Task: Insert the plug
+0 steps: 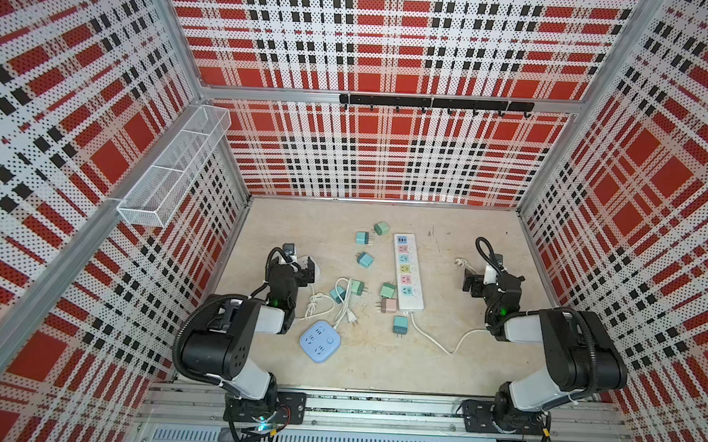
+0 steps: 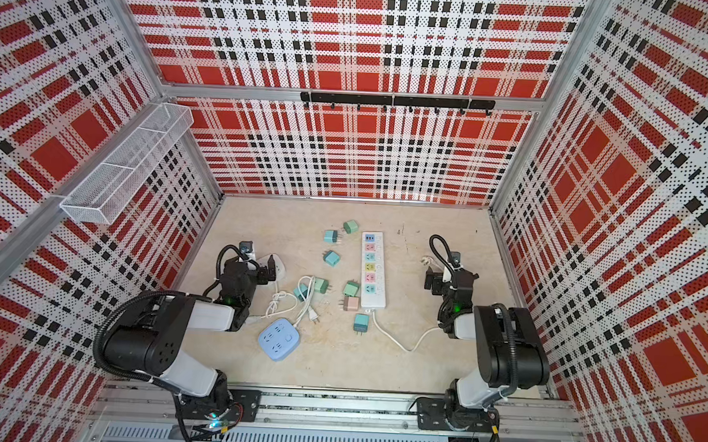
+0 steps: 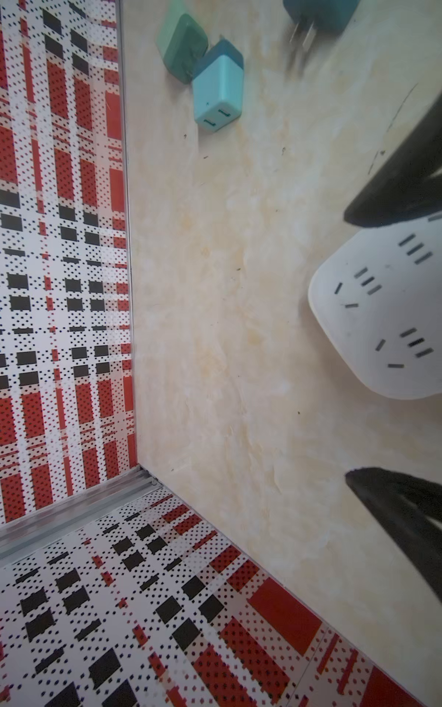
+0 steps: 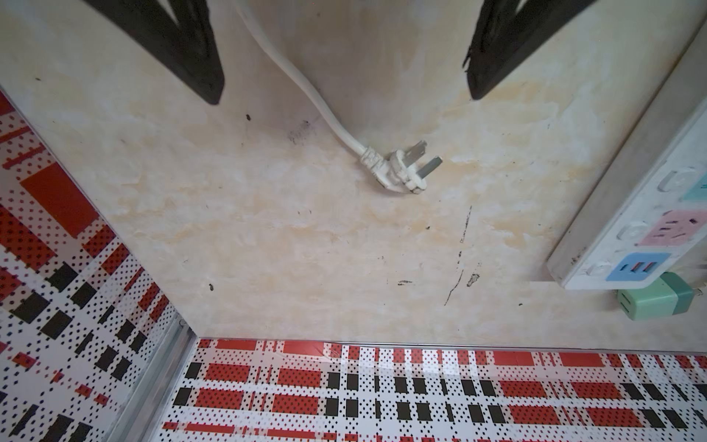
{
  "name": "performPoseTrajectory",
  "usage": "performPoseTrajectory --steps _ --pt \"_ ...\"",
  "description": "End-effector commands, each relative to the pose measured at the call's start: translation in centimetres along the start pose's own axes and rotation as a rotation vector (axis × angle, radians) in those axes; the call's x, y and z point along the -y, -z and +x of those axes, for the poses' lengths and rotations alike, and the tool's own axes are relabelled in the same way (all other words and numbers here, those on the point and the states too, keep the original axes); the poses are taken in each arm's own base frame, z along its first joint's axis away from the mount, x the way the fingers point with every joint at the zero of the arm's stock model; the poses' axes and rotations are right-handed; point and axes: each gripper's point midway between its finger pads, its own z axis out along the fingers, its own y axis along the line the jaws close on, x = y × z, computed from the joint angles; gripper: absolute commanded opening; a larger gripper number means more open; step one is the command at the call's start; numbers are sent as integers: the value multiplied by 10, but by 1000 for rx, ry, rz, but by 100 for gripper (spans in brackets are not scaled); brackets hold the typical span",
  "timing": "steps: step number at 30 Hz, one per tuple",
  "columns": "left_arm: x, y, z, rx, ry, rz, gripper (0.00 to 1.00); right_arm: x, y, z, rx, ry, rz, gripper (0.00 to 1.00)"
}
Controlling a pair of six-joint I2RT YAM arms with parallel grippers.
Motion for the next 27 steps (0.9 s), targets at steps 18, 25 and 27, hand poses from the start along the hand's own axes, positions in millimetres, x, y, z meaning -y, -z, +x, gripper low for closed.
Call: performPoseTrajectory --steps 18,25,27 --pt "-7 -5 -16 54 12 -31 99 0 -3 -23 85 20 6 100" --pt "-5 -4 -16 56 11 -30 99 0 -2 -24 92 24 12 100" --pt "-6 -1 -20 66 -6 -64 99 4 3 -30 102 18 46 100"
